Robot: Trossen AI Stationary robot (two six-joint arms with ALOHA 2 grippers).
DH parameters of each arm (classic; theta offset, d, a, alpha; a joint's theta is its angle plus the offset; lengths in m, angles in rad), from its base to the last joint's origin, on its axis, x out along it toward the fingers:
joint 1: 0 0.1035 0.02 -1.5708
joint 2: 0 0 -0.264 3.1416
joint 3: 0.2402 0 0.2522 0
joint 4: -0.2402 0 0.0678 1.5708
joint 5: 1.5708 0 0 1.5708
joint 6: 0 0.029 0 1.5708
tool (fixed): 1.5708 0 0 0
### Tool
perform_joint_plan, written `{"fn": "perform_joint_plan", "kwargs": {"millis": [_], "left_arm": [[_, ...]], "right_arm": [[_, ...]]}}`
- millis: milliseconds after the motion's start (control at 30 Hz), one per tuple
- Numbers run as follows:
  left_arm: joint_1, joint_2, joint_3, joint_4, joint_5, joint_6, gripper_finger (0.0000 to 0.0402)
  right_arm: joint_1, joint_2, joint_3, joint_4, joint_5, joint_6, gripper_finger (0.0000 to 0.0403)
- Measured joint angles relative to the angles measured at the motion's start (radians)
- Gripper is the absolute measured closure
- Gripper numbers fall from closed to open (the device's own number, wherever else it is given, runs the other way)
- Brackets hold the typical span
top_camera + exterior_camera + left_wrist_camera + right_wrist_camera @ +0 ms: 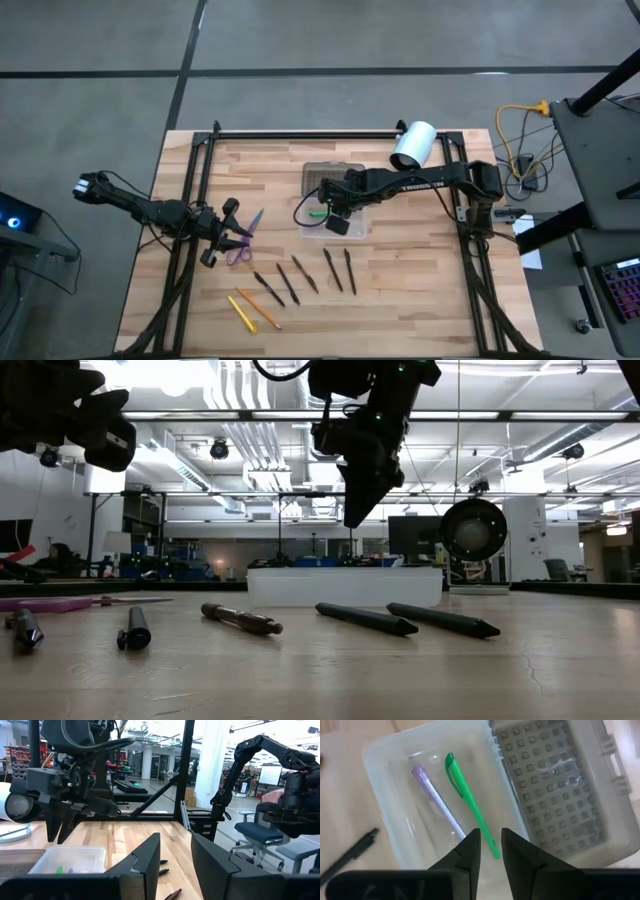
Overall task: Pick & place school supplies into a supply box
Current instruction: Put the black pen into the white and black supply box
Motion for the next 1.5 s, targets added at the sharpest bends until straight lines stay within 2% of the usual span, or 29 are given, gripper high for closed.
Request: {"fn": "perform_joint_plan", "kwargs": {"millis": [300,1300,1500], "left_arm": [[0.0,0.0,0.0,0.0,0.0,0.0,0.0306],[0.0,0.0,0.0,0.0,0.0,0.0,0.0306],[0.0,0.0,0.0,0.0,0.0,0.0,0.0306]], "right_arm": [[0.005,0.0,0.0,0.0,-0.223,0.077,0.0335],[0.061,0.0,0.0,0.002,-0.257,0.199,0.0335],[0.083,0.0,0.0,-0.001,-0.309,0.199,0.0335]]}}
